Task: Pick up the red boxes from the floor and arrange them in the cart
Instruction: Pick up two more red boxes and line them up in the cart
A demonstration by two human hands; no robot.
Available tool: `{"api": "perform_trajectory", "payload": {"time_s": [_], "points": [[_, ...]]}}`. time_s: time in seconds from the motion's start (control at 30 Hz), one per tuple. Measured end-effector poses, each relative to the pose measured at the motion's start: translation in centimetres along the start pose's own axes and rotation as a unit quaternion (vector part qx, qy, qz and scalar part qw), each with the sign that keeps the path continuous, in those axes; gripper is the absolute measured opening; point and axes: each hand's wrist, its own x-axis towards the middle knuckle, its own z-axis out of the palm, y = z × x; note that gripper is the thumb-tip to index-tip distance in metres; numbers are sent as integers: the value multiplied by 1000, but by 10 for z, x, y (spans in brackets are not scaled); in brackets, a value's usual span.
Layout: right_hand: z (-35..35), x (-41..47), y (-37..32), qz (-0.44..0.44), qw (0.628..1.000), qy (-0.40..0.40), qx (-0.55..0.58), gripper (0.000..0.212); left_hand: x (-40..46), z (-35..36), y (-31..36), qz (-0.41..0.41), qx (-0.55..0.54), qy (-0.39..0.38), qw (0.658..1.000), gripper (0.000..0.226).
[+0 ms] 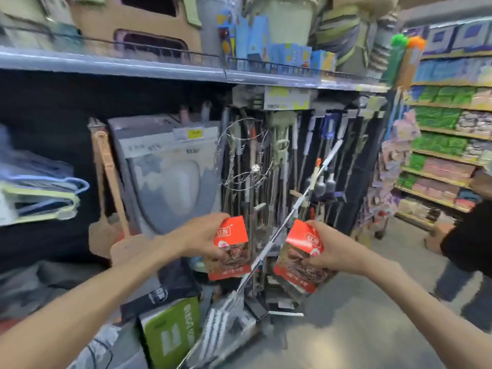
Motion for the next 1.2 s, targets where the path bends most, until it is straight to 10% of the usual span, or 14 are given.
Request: {"api": "perform_trajectory", "payload": {"time_s": [0.47,1.2], "points": [[147,65,-347,-406,904,-129,-39,102,-432,-61,-30,-444,95,84,887,101],[421,-277,-969,-725,612,-313,42,96,-1094,-100,122,-805,148,138,557,99]]}}
